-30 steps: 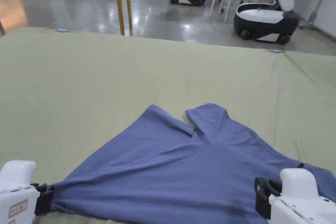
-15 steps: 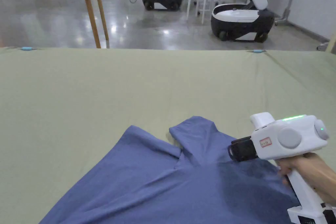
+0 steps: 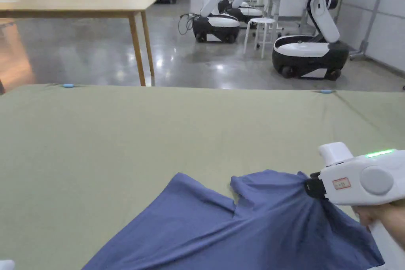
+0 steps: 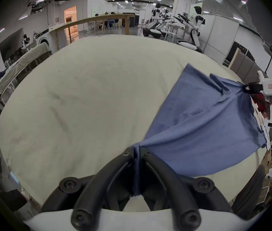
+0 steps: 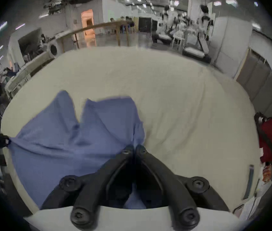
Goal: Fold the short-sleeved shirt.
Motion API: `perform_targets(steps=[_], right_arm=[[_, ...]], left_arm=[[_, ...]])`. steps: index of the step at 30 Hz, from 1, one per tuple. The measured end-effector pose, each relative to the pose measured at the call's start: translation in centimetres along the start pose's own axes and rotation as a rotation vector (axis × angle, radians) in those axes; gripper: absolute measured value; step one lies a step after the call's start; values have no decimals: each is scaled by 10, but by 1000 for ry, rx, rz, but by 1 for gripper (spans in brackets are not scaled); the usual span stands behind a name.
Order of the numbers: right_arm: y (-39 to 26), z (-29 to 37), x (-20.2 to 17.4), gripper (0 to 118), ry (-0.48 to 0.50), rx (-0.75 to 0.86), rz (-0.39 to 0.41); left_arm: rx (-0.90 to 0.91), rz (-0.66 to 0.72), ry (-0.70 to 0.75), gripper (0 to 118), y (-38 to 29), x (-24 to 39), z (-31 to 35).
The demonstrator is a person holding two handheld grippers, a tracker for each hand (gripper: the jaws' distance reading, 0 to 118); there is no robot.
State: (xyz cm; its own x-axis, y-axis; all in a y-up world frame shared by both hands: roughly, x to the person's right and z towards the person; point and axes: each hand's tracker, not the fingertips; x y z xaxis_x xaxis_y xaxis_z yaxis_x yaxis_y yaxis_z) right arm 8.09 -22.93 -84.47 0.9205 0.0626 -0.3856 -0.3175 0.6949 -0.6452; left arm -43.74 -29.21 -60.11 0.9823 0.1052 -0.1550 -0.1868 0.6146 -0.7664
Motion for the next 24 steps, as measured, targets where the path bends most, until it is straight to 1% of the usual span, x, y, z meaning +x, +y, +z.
perform_targets(steps=[3,4,7,9,10,12,14,16,19,22,24], right_arm=[[20,70,-1,3,-12,120,34],[27,91,-1,3,-37,155,41],[46,162,3,3,-75,269,34],[57,205,9,3,-117,336,7],[62,222,12,3,-121,359,9],[71,256,23,3,-154,422,-26],[79,286,32,3,-161,476,-68],[90,304,48,3,-171,511,-116],[107,325,63,3,-187,550,-148],[128,333,71,3,-227,569,-139],[143,333,76,3,-228,577,-143]], left_arm=[[90,7,-28,5,24,7,32],[118,1,-33,5,33,10,42],[213,-27,-22,5,68,29,76],[281,-57,-30,5,96,44,98],[303,-61,-28,5,110,50,108],[367,-79,-34,5,142,64,129],[403,-106,-27,5,174,77,147],[437,-120,3,5,203,89,160],[458,-142,30,5,240,115,183],[500,-148,45,5,273,132,200],[512,-165,82,5,295,142,202]])
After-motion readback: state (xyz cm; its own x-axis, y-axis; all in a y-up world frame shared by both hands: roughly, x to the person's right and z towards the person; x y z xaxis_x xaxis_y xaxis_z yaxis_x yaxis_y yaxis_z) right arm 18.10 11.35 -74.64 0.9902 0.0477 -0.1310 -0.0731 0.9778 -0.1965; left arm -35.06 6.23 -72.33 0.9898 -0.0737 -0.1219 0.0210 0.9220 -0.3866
